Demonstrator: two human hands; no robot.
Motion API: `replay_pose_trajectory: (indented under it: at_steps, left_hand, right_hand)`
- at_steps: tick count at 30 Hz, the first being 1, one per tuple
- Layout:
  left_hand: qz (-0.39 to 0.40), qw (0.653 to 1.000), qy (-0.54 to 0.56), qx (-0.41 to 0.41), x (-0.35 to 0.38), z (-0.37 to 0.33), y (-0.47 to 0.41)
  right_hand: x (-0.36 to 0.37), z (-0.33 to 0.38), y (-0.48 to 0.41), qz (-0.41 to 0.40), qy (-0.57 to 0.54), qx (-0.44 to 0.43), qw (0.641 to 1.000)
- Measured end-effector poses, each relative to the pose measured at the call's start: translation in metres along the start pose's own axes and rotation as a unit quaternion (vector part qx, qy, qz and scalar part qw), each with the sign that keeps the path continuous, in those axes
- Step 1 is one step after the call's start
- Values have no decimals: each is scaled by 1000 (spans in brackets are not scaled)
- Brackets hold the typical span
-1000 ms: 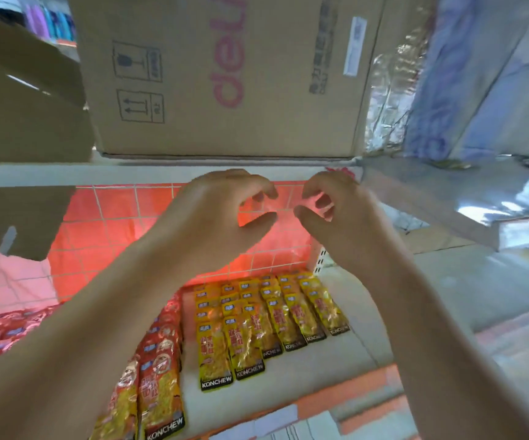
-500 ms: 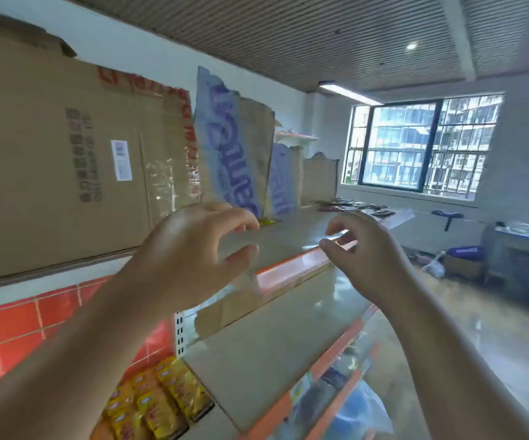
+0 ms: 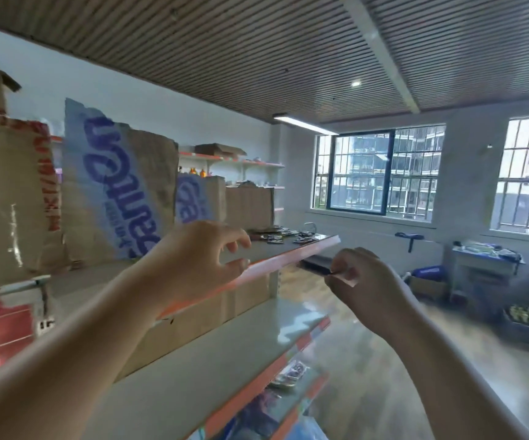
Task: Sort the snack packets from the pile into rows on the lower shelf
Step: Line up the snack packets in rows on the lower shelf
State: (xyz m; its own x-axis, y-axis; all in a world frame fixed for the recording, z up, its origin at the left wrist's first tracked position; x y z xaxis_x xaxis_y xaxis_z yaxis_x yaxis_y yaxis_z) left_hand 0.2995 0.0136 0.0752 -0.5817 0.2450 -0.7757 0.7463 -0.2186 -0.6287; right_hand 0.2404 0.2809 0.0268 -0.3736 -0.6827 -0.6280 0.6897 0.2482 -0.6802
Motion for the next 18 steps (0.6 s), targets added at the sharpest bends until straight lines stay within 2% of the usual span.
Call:
replay_pose_trajectory:
  at_steps: [10,18]
  left_hand:
    - [45,999,18,10,64,-50,-73]
    - [40,999,33,14,113,-50,-123]
  right_hand:
    - [-46,-78,-16,-10,12,5,1000]
    - [-37,-123,-59,-5,20,4,1000]
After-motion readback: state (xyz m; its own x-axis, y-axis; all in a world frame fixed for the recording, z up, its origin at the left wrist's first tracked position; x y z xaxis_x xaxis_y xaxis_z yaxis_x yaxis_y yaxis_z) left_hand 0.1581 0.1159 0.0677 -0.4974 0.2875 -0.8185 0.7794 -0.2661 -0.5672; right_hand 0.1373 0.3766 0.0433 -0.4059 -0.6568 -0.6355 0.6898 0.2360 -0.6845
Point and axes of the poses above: each hand's wrist, its own y-axis away from the middle knuckle, its own x-axis out of the palm, z = x × y, the point moved 6 cm from there along -y, towards the middle knuckle
